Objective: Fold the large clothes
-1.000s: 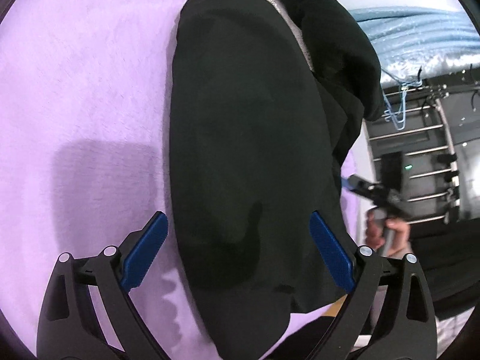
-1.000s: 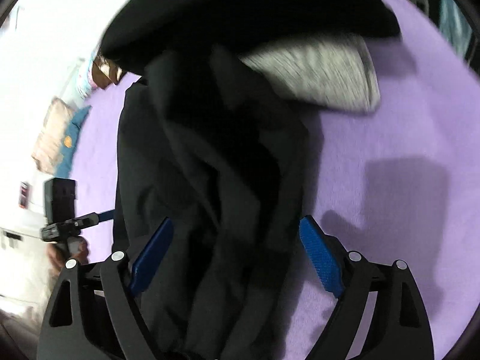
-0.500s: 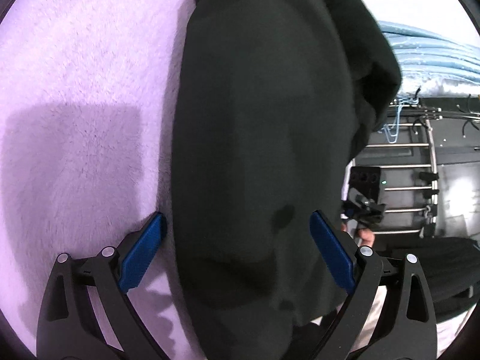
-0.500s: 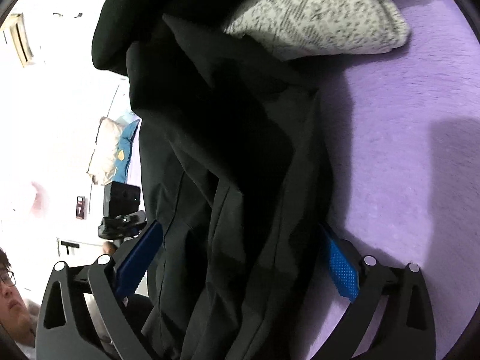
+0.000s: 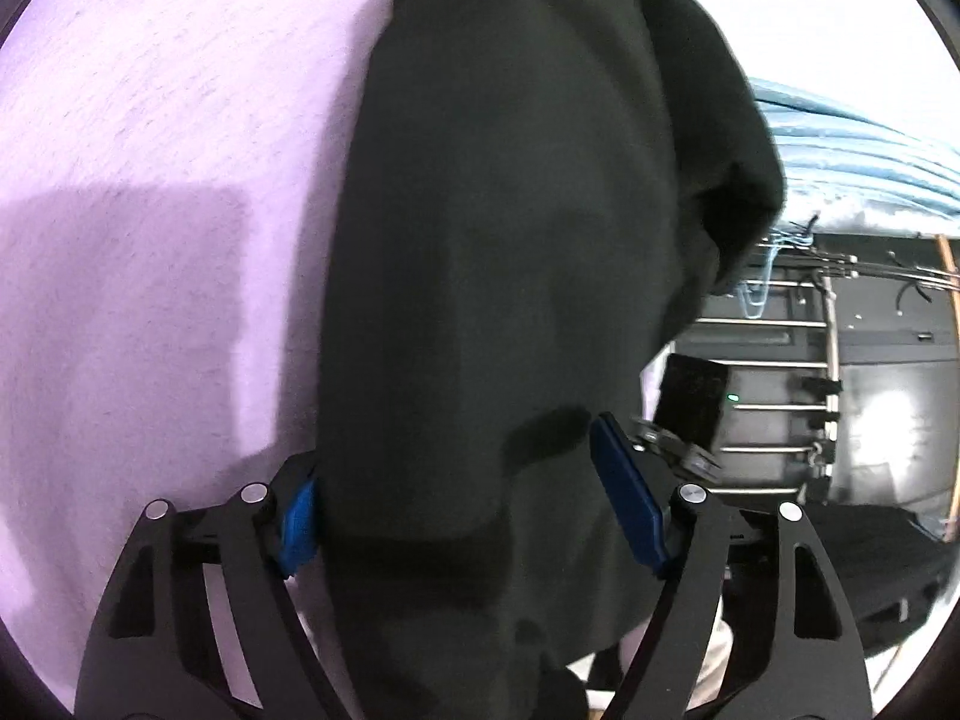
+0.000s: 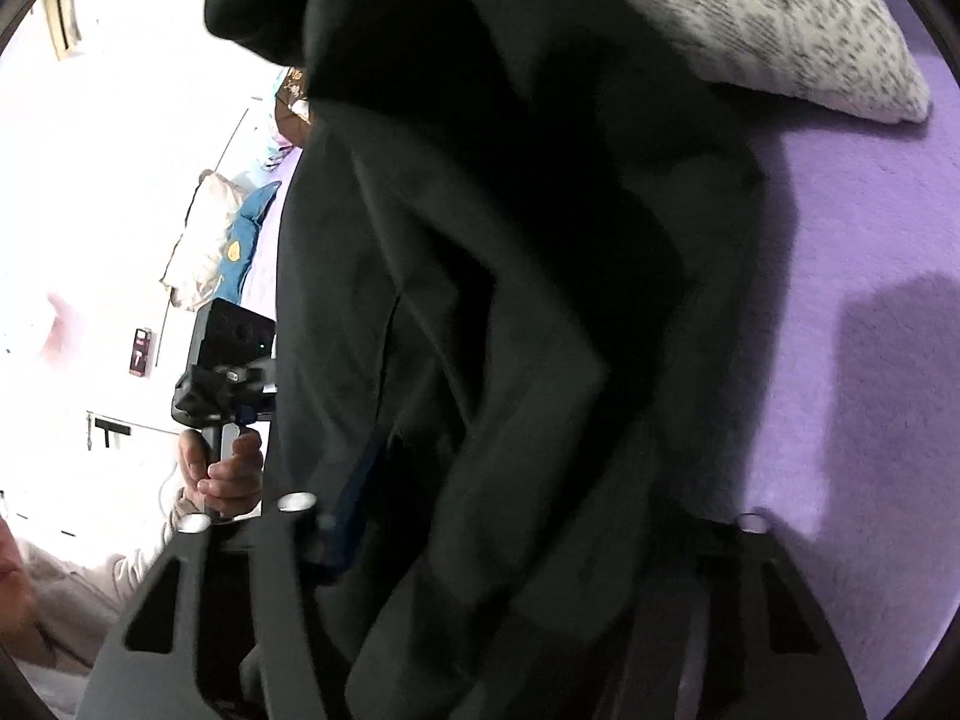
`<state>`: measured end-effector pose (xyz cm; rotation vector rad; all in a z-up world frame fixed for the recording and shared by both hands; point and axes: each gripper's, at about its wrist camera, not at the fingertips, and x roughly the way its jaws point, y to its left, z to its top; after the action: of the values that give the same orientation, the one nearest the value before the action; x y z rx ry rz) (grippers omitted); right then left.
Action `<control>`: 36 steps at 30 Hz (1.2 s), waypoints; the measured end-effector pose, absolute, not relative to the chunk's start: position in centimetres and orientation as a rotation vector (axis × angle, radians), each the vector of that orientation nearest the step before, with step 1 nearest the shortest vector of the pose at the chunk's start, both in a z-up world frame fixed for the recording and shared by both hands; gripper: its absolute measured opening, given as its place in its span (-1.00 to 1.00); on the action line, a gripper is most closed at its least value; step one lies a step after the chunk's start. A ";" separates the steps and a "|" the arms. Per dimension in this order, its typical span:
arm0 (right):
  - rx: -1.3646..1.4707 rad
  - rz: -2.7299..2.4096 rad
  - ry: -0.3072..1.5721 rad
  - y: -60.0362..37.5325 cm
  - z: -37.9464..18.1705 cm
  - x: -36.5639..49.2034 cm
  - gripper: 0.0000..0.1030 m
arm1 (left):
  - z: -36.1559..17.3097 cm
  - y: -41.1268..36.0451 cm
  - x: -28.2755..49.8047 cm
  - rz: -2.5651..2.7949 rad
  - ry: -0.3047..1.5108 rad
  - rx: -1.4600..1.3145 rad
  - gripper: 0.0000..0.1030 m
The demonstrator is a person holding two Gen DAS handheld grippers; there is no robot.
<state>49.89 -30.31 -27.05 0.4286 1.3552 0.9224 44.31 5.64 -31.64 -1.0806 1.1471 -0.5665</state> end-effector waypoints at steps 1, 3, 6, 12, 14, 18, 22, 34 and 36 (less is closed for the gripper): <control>0.439 0.926 1.354 -30.0 -27.3 50.0 -0.32 | -31.6 5.5 44.0 -0.588 1.120 -1.062 0.37; 0.432 0.927 1.360 -29.9 -27.3 50.0 -0.42 | -33.1 4.8 43.6 -0.578 1.172 -1.049 0.00; 0.396 0.962 1.340 -29.0 -26.5 49.5 -0.68 | -33.3 4.8 43.7 -0.612 1.197 -1.086 -0.23; 0.451 0.938 1.340 -28.6 -24.9 48.1 -0.76 | -32.8 5.1 44.1 -0.631 1.220 -1.129 -0.53; 0.480 0.953 1.341 -29.0 -23.8 47.2 -0.76 | -31.6 5.1 43.6 -0.646 1.215 -1.135 -0.60; 0.507 0.948 1.374 -28.6 -21.5 45.7 -0.77 | -28.0 4.0 42.7 -0.638 1.259 -1.114 -0.62; 0.562 0.958 1.382 -29.2 -18.2 44.3 -0.78 | -24.4 3.6 41.7 -0.630 1.269 -1.131 -0.63; 0.715 1.012 1.292 -32.6 -5.2 42.4 -0.78 | -7.8 0.8 41.2 -0.643 1.238 -1.087 -0.63; 0.724 1.030 1.251 -33.4 -2.4 42.7 -0.78 | -4.3 0.1 42.0 -0.655 1.213 -1.067 -0.63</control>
<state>42.72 -33.41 -2.43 0.7236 1.2506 1.0298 41.96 0.10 -4.29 -1.0673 1.2128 -0.6551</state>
